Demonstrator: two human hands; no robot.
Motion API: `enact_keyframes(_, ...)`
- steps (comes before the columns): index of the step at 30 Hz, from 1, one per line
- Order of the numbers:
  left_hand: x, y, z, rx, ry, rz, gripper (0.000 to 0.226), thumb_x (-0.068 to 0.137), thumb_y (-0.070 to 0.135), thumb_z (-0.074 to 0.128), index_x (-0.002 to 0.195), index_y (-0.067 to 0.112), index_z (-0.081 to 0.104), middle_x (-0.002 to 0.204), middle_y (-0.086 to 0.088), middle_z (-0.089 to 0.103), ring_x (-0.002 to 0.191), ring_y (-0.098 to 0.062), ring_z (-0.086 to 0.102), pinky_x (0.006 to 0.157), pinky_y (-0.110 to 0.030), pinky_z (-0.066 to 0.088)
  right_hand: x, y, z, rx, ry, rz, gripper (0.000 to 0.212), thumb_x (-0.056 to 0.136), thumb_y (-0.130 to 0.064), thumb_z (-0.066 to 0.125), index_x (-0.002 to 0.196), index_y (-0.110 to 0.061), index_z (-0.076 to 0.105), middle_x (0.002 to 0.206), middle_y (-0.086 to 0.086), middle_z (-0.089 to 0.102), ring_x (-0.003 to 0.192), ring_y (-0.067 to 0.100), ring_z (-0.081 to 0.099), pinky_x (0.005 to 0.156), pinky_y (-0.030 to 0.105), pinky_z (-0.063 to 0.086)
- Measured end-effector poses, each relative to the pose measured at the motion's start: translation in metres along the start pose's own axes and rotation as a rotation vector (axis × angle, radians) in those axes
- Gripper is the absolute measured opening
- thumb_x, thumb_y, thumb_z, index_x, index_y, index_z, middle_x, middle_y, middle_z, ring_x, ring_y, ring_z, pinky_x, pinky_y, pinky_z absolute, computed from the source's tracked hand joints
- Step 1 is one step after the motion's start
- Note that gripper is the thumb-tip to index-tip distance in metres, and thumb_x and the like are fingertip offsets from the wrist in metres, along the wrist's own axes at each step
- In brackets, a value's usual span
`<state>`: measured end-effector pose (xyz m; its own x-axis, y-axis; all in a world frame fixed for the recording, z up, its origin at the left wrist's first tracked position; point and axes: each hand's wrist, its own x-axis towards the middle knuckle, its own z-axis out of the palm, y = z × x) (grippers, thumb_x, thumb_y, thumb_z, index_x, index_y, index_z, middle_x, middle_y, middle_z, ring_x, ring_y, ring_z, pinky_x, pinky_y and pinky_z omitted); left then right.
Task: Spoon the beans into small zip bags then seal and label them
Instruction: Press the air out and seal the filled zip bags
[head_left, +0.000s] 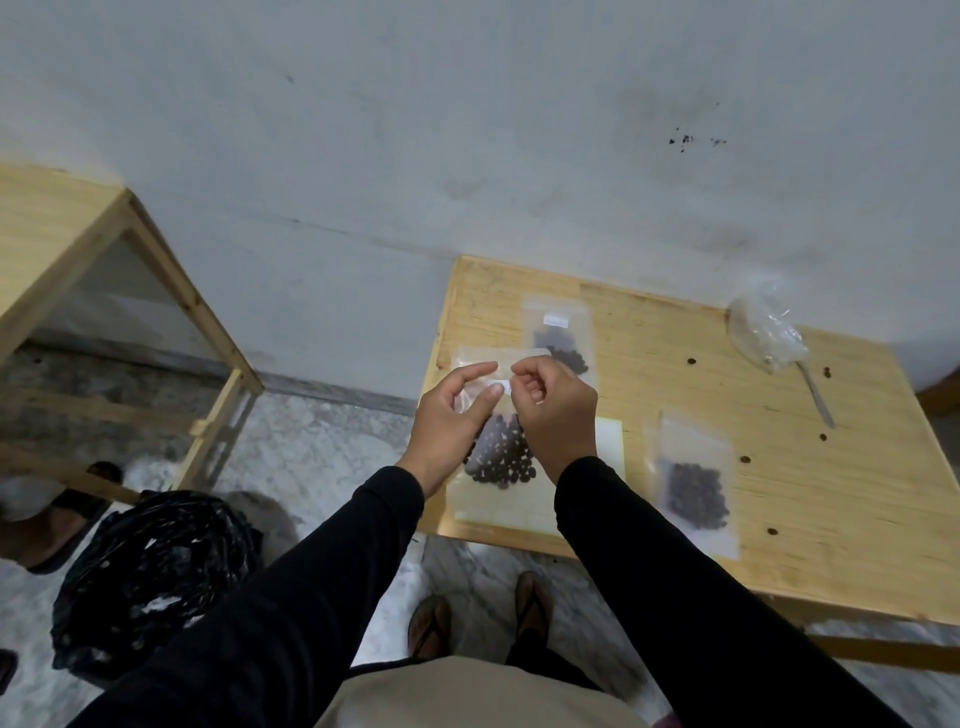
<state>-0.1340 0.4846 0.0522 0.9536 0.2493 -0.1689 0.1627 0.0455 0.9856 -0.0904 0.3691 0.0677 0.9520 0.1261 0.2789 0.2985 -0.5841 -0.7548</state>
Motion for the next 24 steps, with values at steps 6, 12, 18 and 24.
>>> enact_keyframes(6, 0.001, 0.003, 0.008, -0.002, 0.077, 0.003, 0.028, 0.089, 0.017, 0.062, 0.096, 0.044, 0.066, 0.112, 0.023, 0.063, 0.117, -0.002, 0.052, 0.107, -0.038, 0.039, -0.003, -0.003, -0.004, -0.035, 0.05, -0.031, 0.007, 0.08, -0.001, 0.063, 0.084, -0.005, 0.068, 0.078, 0.004, 0.066, 0.071, 0.013, 0.054, 0.067, 0.01, 0.038)
enact_keyframes(12, 0.004, 0.005, 0.01, -0.046, 0.127, -0.011, 0.029, 0.088, 0.02, 0.062, 0.096, 0.047, 0.066, 0.114, 0.016, 0.064, 0.114, -0.025, 0.058, 0.099, -0.047, 0.047, -0.01, -0.002, -0.01, 0.119, 0.027, 0.182, 0.009, 0.077, -0.012, 0.072, 0.079, -0.02, 0.069, 0.12, -0.001, 0.046, 0.113, 0.011, 0.042, 0.098, 0.021, 0.033)
enact_keyframes(18, 0.001, 0.009, 0.013, -0.067, 0.047, -0.029, 0.023, 0.088, 0.016, 0.064, 0.096, 0.038, 0.068, 0.111, 0.013, 0.064, 0.105, -0.02, 0.062, 0.093, -0.035, 0.051, -0.009, -0.006, -0.019, 0.403, -0.085, 0.394, 0.003, 0.077, -0.015, 0.073, 0.08, -0.017, 0.074, 0.091, -0.002, 0.071, 0.095, 0.012, 0.064, 0.093, 0.032, 0.048)
enact_keyframes(24, 0.0, 0.011, 0.015, -0.008, -0.001, -0.033, 0.007, 0.086, 0.027, 0.067, 0.091, 0.031, 0.07, 0.1, 0.016, 0.068, 0.089, -0.009, 0.062, 0.085, -0.028, 0.05, -0.007, -0.007, -0.028, 0.397, -0.001, 0.446, 0.003, 0.08, -0.018, 0.07, 0.078, -0.02, 0.071, 0.084, -0.009, 0.071, 0.089, 0.007, 0.063, 0.08, 0.021, 0.046)
